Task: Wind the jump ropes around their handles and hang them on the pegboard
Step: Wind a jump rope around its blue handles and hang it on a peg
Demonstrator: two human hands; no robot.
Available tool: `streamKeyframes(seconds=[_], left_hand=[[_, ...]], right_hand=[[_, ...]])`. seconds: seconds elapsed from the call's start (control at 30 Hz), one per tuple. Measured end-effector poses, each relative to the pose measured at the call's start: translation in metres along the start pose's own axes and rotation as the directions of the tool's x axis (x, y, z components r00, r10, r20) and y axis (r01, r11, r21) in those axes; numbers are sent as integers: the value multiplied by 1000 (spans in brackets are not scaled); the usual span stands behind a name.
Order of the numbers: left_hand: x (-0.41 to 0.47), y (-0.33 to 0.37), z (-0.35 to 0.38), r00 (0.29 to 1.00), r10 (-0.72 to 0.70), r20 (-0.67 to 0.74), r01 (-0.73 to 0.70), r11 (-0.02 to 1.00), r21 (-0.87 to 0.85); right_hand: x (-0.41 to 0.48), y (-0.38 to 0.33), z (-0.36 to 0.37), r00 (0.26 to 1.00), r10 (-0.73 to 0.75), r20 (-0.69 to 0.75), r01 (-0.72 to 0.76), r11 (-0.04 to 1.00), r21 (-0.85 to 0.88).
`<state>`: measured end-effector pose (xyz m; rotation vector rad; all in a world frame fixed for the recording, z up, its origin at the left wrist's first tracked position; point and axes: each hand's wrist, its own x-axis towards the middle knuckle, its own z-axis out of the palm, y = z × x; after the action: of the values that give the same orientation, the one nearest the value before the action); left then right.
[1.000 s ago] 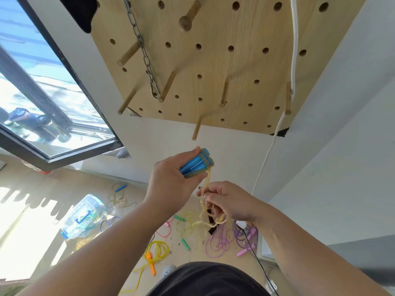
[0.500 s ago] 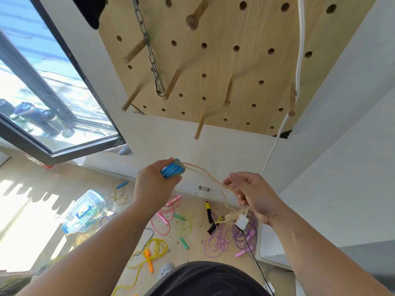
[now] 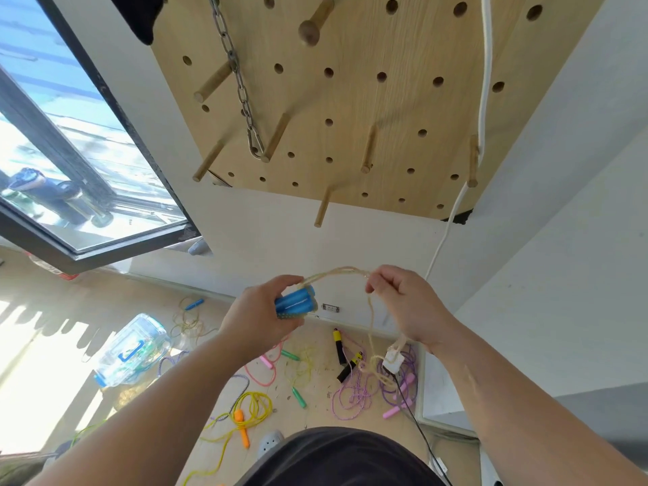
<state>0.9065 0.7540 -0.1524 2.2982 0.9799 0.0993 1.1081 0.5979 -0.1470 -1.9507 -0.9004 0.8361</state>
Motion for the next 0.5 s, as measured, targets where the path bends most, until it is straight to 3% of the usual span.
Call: streamKeyframes(seconds=[0.1,0.2,0.27,0.33,0.43,0.5], left_hand=[[-1,-4,0,989,9,145,-16,999,46],[-2,0,-4,981,52,189,-55,998,10],[-4,9,-10,972,104,211,-103,995,-17],[-5,20,-18,955,169,244,-168,985,-23],[-3,37,-29,926,244,287,-242,969,-44],[-1,44,-33,919,283,275,-261,959,-114]], right_hand=[[2,-13,0,999,-19,-50,24,995,96],[15,-8,-5,977,41,-208,-50,998,-39],[18,-4,-11,973,104,-208,-149,966,-212],[15,-3,-14,993,119,-23,-121,961,-248],[2,-19,-3,937,-43,347,-1,992,127],[-5,-27,7,894,-109,434,-48,941,335]])
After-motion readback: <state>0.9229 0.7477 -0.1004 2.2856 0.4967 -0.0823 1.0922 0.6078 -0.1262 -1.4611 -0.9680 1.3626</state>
